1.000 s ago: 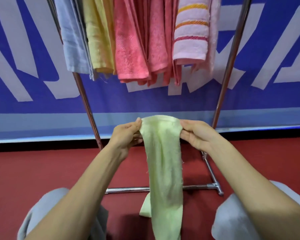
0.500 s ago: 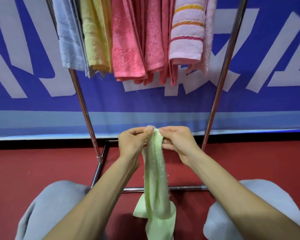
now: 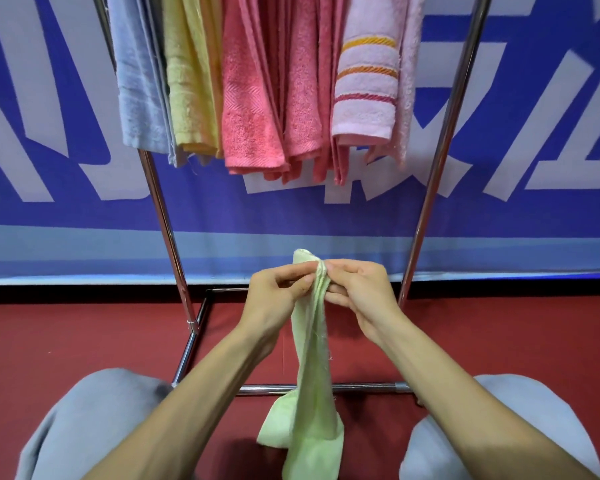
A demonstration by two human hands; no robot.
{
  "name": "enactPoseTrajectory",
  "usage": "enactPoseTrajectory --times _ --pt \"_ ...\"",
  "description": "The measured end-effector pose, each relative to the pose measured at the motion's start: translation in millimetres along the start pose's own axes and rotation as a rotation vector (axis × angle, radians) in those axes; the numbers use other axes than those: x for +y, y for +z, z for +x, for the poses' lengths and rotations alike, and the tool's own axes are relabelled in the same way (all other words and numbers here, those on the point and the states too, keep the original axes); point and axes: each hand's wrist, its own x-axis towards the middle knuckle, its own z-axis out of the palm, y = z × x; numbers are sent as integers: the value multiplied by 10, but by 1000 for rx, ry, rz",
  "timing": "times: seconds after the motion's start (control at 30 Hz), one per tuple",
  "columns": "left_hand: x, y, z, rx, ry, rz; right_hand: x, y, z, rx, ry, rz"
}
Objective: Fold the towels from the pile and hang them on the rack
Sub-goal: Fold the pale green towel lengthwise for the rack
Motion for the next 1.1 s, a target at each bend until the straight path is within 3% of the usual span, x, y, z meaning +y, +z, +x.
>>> enactPoseTrajectory --times 0.33,0.53,0.7,0.93,1.0,1.1 --pt "-8 -21 -18 169 87 101 -40 -19 -24 -128 -55 -83" --pt "14 -59 -12 87 92 161 -146 -169 9 -209 -72 -156" --pt "56 -154 63 131 54 219 -203 -264 13 -218 -130 -244" --pt "139 -237 34 -295 -20 181 -312 -379 -11 -332 -248 -375" --pt "129 -230 19 -294 6 169 -338 -416 -2 -300 -300 -410" --pt "117 -186 18 -241 41 154 -321 -496 42 -258 -426 -705"
